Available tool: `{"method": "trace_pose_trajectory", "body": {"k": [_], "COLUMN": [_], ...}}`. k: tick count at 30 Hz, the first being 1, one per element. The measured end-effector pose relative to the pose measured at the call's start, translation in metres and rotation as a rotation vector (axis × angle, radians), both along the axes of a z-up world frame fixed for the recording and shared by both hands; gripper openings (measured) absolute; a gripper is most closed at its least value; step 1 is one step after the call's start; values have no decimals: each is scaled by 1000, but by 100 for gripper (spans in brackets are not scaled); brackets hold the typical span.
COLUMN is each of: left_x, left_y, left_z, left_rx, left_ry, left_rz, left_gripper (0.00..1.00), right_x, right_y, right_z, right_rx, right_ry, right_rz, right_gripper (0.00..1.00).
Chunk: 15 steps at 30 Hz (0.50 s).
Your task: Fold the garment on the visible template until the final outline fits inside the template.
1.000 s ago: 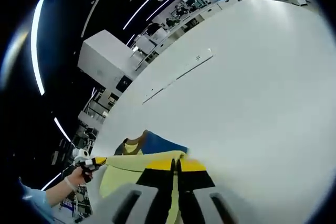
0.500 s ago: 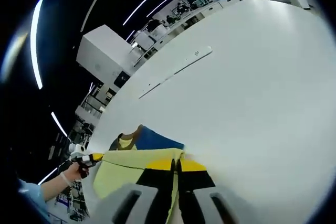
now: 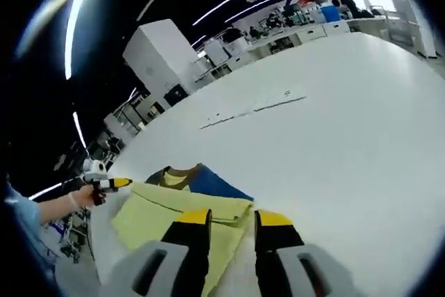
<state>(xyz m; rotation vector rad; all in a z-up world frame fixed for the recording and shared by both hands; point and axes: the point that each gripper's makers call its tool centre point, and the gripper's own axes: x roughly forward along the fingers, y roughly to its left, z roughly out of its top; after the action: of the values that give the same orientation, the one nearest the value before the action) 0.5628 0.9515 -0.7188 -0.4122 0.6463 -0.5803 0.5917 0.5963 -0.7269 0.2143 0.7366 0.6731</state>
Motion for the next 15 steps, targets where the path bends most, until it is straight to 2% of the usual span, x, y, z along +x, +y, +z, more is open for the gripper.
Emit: {"method": "trace_pose_trajectory", "body": {"k": [1,3,5,6,7,8,9,11,15], "left_x": [-3,-8,-12,-13,-16,-18,-18,-18,-13], "left_y": [-2,-4,-6,-7,-7,-7,-8,-7,-4], "left_z": [3,2,2,2,-1,-2,-4,-6,-10], "left_rx": [54,161,266,285,339,373,414,446,604], "left_ry": [-35,-67,-117,-127,-142,-136,-165,-171,-248], "left_rz": [-48,-120,-196,-214,-271,-292,-338,-354,-449], "left_gripper": [16,23,28,29,27,23,21,21,23], "right_x": [-1,-2,-5,-5,-5,-5,-5,-4,1], "right_y": [-3,-4,-4,-5,-3,-3,0,1,2], "right_z": [0,2,-1,-2,-3,-3,-3,-4,-8], "right_rx": [-62,-133,-250,-291,-338,-351,-378,-417,-541], "right_ry": [-23,-73,-116,-130,-155,-164,-186,-200,-265], "right_rz": [31,88,176,203,240,253,283,306,393], "right_gripper": [25,27,29,30,30,30,31,34,34]}}
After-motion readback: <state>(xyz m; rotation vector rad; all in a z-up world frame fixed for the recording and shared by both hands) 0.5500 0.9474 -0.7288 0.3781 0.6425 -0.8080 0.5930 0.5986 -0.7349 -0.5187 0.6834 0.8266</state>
